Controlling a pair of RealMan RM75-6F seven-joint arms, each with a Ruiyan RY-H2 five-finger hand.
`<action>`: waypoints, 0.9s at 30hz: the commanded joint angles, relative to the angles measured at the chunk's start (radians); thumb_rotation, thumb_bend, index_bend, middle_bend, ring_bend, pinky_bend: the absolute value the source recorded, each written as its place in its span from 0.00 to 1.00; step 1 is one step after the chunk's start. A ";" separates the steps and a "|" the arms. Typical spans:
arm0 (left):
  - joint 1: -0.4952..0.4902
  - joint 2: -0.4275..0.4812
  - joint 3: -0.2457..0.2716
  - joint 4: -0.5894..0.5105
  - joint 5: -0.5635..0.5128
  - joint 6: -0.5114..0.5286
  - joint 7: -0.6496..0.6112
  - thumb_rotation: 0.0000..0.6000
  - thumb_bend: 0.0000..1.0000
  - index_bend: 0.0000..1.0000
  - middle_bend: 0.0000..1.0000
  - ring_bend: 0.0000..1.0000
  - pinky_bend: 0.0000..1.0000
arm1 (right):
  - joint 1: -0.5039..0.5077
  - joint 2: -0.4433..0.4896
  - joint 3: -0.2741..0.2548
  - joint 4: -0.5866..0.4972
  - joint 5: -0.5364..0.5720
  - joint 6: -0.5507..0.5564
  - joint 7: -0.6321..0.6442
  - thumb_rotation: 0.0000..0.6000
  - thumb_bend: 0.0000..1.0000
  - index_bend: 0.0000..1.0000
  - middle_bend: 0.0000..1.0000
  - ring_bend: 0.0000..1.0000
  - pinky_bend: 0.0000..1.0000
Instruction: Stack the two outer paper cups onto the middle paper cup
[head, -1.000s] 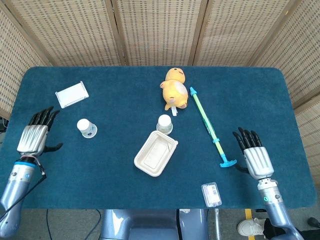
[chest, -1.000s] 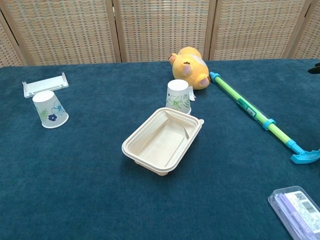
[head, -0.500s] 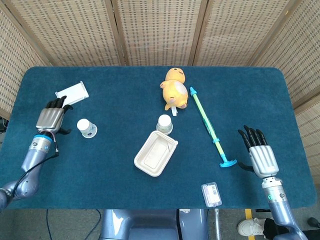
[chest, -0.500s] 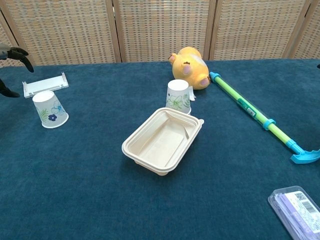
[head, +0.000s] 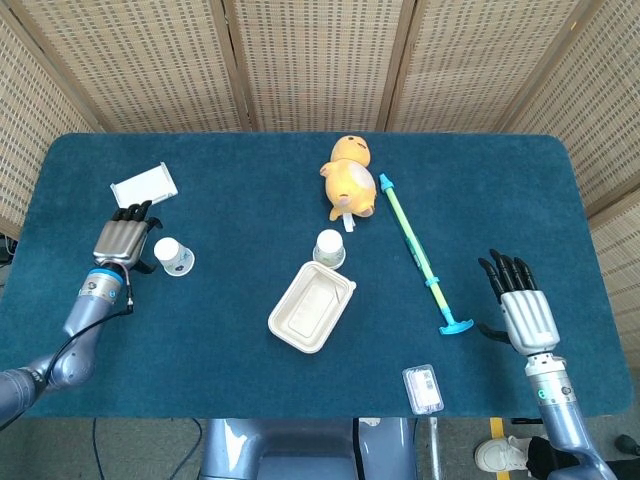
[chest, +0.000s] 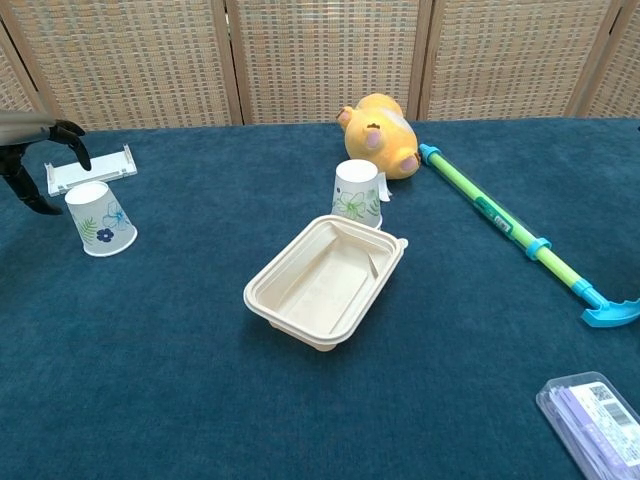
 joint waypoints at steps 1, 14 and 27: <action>-0.009 -0.012 0.010 0.008 -0.008 0.006 0.009 1.00 0.24 0.31 0.00 0.00 0.06 | -0.002 0.001 0.003 -0.002 -0.004 -0.001 0.004 1.00 0.25 0.08 0.00 0.00 0.00; -0.028 -0.066 0.035 0.049 -0.007 0.029 0.014 1.00 0.25 0.45 0.00 0.00 0.07 | -0.013 0.014 0.014 -0.015 -0.021 0.000 0.026 1.00 0.25 0.09 0.00 0.00 0.00; -0.027 0.012 -0.012 -0.137 0.109 0.138 -0.045 1.00 0.25 0.43 0.00 0.00 0.07 | -0.017 0.017 0.026 -0.016 -0.028 -0.012 0.043 1.00 0.25 0.09 0.00 0.00 0.00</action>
